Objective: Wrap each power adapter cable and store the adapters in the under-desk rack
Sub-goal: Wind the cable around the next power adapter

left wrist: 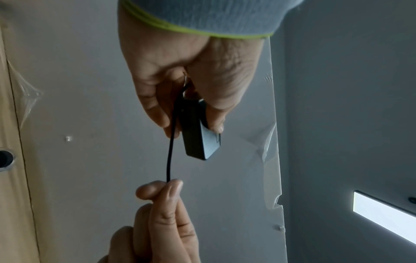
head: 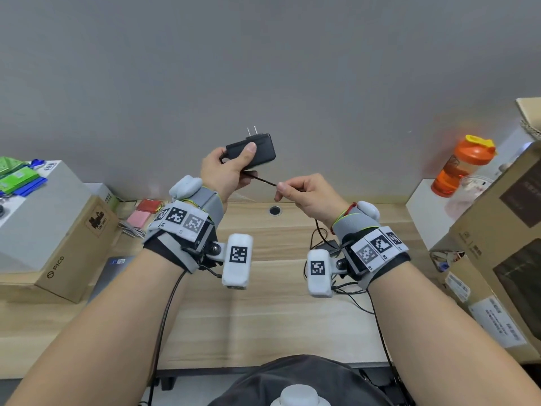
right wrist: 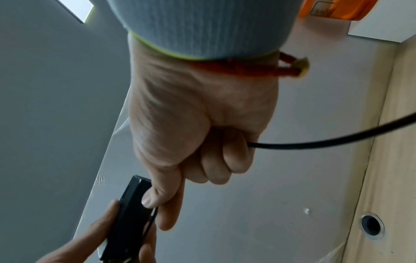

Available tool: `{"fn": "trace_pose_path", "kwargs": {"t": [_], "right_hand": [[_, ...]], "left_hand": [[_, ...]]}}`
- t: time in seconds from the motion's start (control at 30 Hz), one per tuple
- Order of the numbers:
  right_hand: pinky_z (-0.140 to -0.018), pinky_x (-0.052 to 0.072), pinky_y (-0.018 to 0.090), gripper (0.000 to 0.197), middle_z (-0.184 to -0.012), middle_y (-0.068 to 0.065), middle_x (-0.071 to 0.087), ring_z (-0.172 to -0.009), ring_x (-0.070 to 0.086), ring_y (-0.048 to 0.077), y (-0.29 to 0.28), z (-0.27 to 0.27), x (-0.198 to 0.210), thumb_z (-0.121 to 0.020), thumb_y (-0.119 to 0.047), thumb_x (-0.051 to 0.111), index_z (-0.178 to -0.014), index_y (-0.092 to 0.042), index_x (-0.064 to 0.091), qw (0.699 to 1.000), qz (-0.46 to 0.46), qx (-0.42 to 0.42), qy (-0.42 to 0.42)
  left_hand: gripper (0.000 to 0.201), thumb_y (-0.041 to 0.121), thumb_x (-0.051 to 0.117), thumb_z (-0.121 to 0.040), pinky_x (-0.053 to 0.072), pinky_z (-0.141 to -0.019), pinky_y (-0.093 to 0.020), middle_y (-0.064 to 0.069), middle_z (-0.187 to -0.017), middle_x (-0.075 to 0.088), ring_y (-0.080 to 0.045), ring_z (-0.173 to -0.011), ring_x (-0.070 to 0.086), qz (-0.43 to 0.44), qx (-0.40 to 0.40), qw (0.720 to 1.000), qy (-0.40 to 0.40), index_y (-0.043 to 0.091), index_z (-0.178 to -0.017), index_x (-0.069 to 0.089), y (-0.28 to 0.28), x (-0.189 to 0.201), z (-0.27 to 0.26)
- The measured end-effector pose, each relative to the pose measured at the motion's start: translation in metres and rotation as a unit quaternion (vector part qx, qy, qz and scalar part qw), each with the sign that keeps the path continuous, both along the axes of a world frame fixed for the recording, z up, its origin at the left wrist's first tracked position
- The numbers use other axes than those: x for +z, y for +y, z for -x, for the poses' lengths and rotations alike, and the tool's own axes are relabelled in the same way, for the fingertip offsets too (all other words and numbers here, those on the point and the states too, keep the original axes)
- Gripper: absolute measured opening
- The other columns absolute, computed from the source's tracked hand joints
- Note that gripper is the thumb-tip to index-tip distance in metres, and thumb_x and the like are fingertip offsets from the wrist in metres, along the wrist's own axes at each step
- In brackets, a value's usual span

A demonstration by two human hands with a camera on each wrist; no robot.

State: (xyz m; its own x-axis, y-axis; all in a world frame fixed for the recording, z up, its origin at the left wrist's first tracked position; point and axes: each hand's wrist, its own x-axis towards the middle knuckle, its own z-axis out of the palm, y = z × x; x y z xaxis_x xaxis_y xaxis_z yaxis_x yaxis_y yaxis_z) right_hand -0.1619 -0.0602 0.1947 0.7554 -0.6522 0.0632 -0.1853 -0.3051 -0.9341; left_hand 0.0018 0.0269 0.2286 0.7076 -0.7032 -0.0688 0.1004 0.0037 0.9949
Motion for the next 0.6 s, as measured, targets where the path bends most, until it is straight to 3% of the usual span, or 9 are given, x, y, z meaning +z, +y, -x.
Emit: {"fn": "trace_pose_path", "kwargs": {"t": [0.13, 0.27, 0.33, 0.4, 0.53, 0.6], "right_hand": [[-0.043, 0.02, 0.014, 0.03, -0.04, -0.014, 0.026, -0.043, 0.019, 0.007, -0.003, 0.002, 0.004, -0.098, -0.029, 0.058, -0.082, -0.01, 0.074, 1.0, 0.014, 0.013, 0.002], [-0.045, 0.017, 0.02, 0.029, -0.041, -0.013, 0.022, -0.043, 0.017, 0.008, -0.007, 0.005, 0.009, -0.097, -0.031, 0.059, -0.083, -0.014, 0.076, 0.999, 0.025, -0.021, 0.004], [-0.043, 0.021, 0.015, 0.03, -0.033, -0.014, 0.027, -0.035, 0.027, 0.006, -0.006, 0.007, 0.017, -0.099, -0.029, 0.057, -0.091, -0.007, 0.075, 0.999, 0.019, -0.042, 0.0], [-0.044, 0.034, 0.009, 0.03, -0.031, -0.018, 0.038, -0.036, 0.044, -0.003, -0.005, 0.009, 0.024, -0.1, -0.028, 0.054, -0.101, -0.004, 0.073, 0.999, 0.006, -0.05, -0.005], [-0.044, 0.03, 0.007, 0.032, -0.037, -0.018, 0.044, -0.039, 0.042, -0.001, -0.004, 0.011, 0.022, -0.095, -0.03, 0.063, -0.1, 0.0, 0.074, 0.999, -0.021, -0.032, -0.006], [-0.05, 0.032, 0.007, 0.029, -0.045, -0.016, 0.053, -0.044, 0.044, -0.002, -0.006, 0.009, 0.017, -0.091, -0.03, 0.069, -0.096, -0.002, 0.076, 0.999, -0.032, -0.031, -0.011]], "left_hand": [[0.033, 0.03, 0.074, -0.086, 0.055, -0.055, -0.025, -0.008, -0.086, 0.066, -0.017, -0.06, 0.07, -0.01, 0.019, 1.0, 0.009, 0.011, -0.099, 0.05, 0.002, 0.005, -0.007], [0.04, 0.03, 0.071, -0.089, 0.056, -0.056, -0.024, -0.009, -0.096, 0.065, -0.024, -0.067, 0.07, -0.072, -0.094, 0.992, 0.042, 0.005, -0.117, 0.059, 0.009, 0.009, -0.007], [0.039, 0.027, 0.069, -0.09, 0.057, -0.057, -0.023, -0.01, -0.103, 0.064, -0.023, -0.067, 0.069, -0.086, -0.134, 0.986, 0.046, 0.004, -0.12, 0.059, 0.01, 0.008, -0.005], [0.041, 0.022, 0.068, -0.091, 0.055, -0.058, -0.021, -0.011, -0.108, 0.064, -0.02, -0.069, 0.068, -0.094, -0.169, 0.98, 0.052, 0.001, -0.124, 0.058, 0.012, 0.007, -0.003], [0.037, 0.017, 0.068, -0.089, 0.055, -0.063, -0.019, -0.008, -0.106, 0.069, -0.014, -0.074, 0.068, -0.104, -0.21, 0.969, 0.074, 0.001, -0.123, 0.062, 0.014, 0.008, -0.001], [0.036, 0.015, 0.071, -0.087, 0.056, -0.068, -0.022, -0.01, -0.108, 0.071, -0.017, -0.084, 0.07, -0.108, -0.216, 0.967, 0.079, 0.002, -0.12, 0.065, 0.014, 0.01, -0.001]]}}
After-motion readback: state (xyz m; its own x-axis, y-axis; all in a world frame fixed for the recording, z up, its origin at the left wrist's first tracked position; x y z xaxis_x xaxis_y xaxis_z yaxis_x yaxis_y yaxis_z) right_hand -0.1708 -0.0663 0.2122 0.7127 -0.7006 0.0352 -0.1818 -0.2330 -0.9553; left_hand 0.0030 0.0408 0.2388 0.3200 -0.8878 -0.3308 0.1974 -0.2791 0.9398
